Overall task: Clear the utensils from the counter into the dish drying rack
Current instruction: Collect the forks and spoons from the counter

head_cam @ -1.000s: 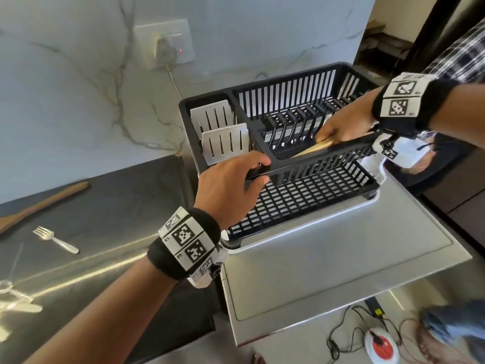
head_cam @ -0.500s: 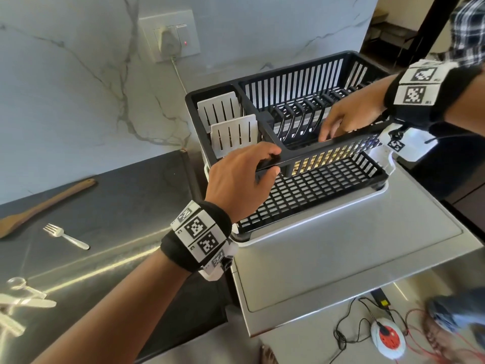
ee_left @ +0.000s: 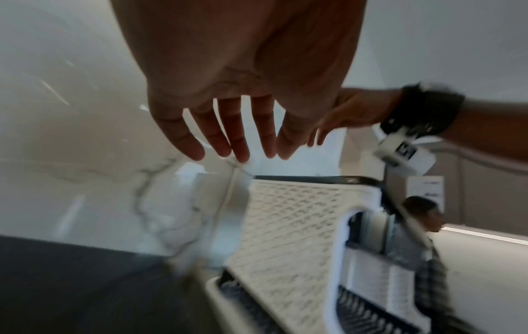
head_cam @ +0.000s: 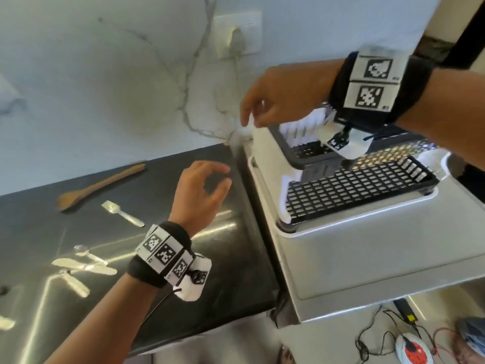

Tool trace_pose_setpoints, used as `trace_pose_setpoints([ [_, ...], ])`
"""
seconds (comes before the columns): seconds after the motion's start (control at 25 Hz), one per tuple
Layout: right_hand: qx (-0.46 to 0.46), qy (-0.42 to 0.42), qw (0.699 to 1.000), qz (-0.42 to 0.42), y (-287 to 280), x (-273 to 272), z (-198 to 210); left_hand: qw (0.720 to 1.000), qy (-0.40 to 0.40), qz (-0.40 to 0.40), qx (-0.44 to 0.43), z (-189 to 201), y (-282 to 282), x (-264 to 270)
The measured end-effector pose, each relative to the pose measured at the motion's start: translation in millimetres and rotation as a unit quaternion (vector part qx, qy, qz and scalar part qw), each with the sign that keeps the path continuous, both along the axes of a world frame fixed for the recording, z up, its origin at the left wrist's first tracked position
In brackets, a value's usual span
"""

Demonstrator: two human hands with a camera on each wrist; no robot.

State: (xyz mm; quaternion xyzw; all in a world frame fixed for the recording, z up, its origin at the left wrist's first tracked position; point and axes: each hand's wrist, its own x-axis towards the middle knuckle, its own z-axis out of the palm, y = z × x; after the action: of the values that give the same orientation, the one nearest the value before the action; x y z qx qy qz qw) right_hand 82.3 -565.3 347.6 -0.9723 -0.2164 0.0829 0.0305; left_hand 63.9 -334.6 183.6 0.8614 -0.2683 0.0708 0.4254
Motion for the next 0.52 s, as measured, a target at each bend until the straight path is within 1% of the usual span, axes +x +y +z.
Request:
trace_pose_setpoints([
  [0.08,0.013,0.005,0.999,0.051,73.2,11.7,-10.6,0.996,0.013,0.044,0.075,-30.2,70.6,6.8],
  [0.12,0.020,0.012,0.997,0.071,109.1,18.6,-23.2,0.990,0.028,0.070,0.116,-48.0,109.0,6.8],
  [0.16,0.026,0.025,0.996,0.087,144.7,25.4,-38.7,0.981,0.050,0.100,0.156,-64.9,148.1,5.0],
  [0.24,0.026,0.056,0.994,0.086,210.3,38.9,-86.9,0.955,0.105,0.165,0.223,-95.6,224.8,-3.7],
  [0.32,0.027,0.076,0.996,0.041,257.1,50.8,-147.6,0.924,0.149,0.224,0.273,-116.6,286.3,-15.1],
  [0.4,0.035,0.085,0.996,-0.018,305.0,67.4,-207.5,0.896,0.191,0.273,0.294,-130.4,344.1,-25.1],
  [0.48,0.035,0.082,0.993,-0.074,341.9,82.7,-250.0,0.882,0.219,0.289,0.301,-142.2,386.3,-31.1],
  [0.52,0.033,0.074,0.992,-0.095,355.7,92.0,-264.0,0.878,0.232,0.289,0.302,-147.8,401.2,-31.9],
])
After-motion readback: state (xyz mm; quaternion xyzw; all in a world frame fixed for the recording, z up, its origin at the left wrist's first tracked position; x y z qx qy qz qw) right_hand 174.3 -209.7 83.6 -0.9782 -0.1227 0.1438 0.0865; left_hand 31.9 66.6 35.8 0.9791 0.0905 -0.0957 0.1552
